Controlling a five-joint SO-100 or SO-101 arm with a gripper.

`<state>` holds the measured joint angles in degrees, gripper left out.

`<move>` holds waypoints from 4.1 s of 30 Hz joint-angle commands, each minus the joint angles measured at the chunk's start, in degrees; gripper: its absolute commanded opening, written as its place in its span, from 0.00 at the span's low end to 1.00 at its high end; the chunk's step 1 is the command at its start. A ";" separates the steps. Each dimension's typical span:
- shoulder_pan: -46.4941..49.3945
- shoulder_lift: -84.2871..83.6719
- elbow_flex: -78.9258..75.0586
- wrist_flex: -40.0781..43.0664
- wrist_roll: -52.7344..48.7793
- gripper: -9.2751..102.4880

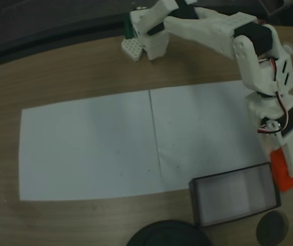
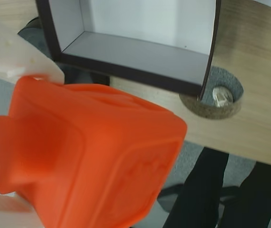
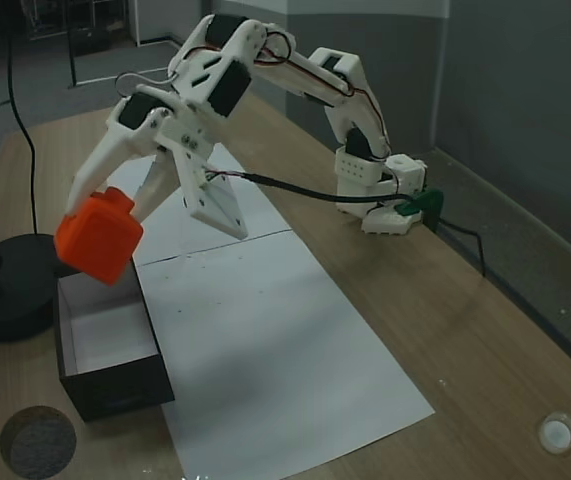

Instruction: Grab a orange square and put it in the box.

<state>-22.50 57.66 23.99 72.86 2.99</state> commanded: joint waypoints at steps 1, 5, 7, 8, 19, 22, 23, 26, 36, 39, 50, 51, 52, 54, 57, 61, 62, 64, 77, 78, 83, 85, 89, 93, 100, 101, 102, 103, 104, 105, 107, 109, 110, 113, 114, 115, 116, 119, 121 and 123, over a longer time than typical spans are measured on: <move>1.41 -2.29 -6.59 -1.58 0.00 0.18; 3.96 -8.88 -8.96 -1.58 0.00 0.18; 5.27 -11.69 -10.11 -1.58 0.09 0.18; 5.80 -12.83 -10.63 -1.49 0.09 0.18; 6.42 -15.12 -11.16 2.81 0.00 0.28; 6.33 -14.50 -11.25 4.75 0.00 0.36; 6.50 -14.15 -11.25 5.27 0.00 0.38; 6.77 -12.83 -11.25 6.94 0.00 0.39; 6.15 5.71 -11.25 17.84 0.00 0.22; 6.06 15.38 -11.25 23.12 -0.09 0.08; 10.72 57.83 6.42 26.28 1.05 0.08; 12.04 61.96 10.02 26.28 1.14 0.08; 13.27 66.01 13.80 26.19 1.14 0.08; 15.12 73.56 21.01 26.10 0.88 0.08; 17.05 83.76 30.50 26.10 0.79 0.08; 17.58 95.01 40.61 25.75 0.88 0.08; 17.58 97.47 42.80 25.75 1.05 0.08; 17.84 101.87 47.02 25.75 1.14 0.08; 19.60 119.62 63.02 24.87 0.62 0.08; 19.60 120.50 64.16 24.70 0.62 0.08; 19.60 125.51 68.91 23.91 0.62 0.08; 19.60 127.44 70.75 23.03 0.62 0.08; 19.60 130.87 75.06 21.18 -1.49 0.08; 19.60 133.86 78.05 20.65 -1.76 0.08; 19.60 138.25 85.52 14.24 -1.32 0.08; 19.60 139.13 86.75 13.62 -1.23 0.08; 19.69 140.19 88.07 12.83 -1.23 0.08; 19.69 141.24 89.47 11.95 -1.23 0.08; 19.69 141.42 90.53 11.43 -1.23 0.08; 19.69 141.77 91.58 10.90 -1.23 0.08; 19.69 141.59 93.87 9.67 -1.23 0.08; 19.69 141.59 96.59 7.65 -1.23 0.08; 19.69 141.59 98.61 6.33 -1.23 0.08; 19.60 141.59 106.35 1.14 -1.76 0.08; 19.60 141.59 109.25 -0.26 -1.76 0.08; 19.60 141.59 112.32 -1.58 -1.76 0.08; 19.25 141.59 115.31 -2.72 -1.76 0.08; 19.16 141.59 124.63 -6.50 -1.76 0.08; 19.07 141.59 130.87 -8.79 -1.76 0.08; 19.07 141.59 137.11 -10.81 -1.76 0.08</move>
<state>-3.69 197.84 155.92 65.04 1.23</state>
